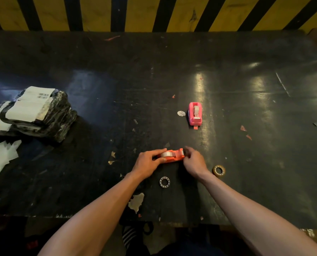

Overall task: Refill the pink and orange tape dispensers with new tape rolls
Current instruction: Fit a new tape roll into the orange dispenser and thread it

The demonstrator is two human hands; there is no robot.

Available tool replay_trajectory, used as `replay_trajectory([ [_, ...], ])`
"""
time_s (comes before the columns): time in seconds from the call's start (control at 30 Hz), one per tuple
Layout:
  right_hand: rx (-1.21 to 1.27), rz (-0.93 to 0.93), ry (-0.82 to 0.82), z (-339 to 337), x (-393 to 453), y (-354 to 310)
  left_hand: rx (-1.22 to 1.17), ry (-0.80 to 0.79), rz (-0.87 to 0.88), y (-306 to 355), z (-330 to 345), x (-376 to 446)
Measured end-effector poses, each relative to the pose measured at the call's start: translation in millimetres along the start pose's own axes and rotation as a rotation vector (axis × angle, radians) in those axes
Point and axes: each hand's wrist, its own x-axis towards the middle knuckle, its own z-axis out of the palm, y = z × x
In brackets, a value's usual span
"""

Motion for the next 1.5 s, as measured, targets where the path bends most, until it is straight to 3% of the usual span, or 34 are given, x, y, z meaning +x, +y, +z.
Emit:
replay_trajectory([
  [0.13, -0.322, -0.35, -0.157, -7, -3, 5, 0.053, -0.021, 0.024, -2, -2, 1],
  [0.3, -0.572, -0.572, -0.084, -9, 4, 11, 0.404, -0.028, 0.057, -16, 0, -1],
  [0.47, -0.571, -0.504, 0.04, -3, 4, 8, 0.683, 0.045, -0.08, -46, -4, 0],
  [0.8, -0.353, -0.34, 0.276, 13, 50, -30, 0.674, 0.26, -0.11, -56, 7, 8],
  [1.13, -0.404, -0.378, 0.313, 8, 111, -76, 0.667, 0.275, -0.101, -60, 8, 9],
  [1.5, -0.287, -0.188, 0.379, 12, 137, -91, 0.684, 0.258, -0.104, -60, 7, 9],
])
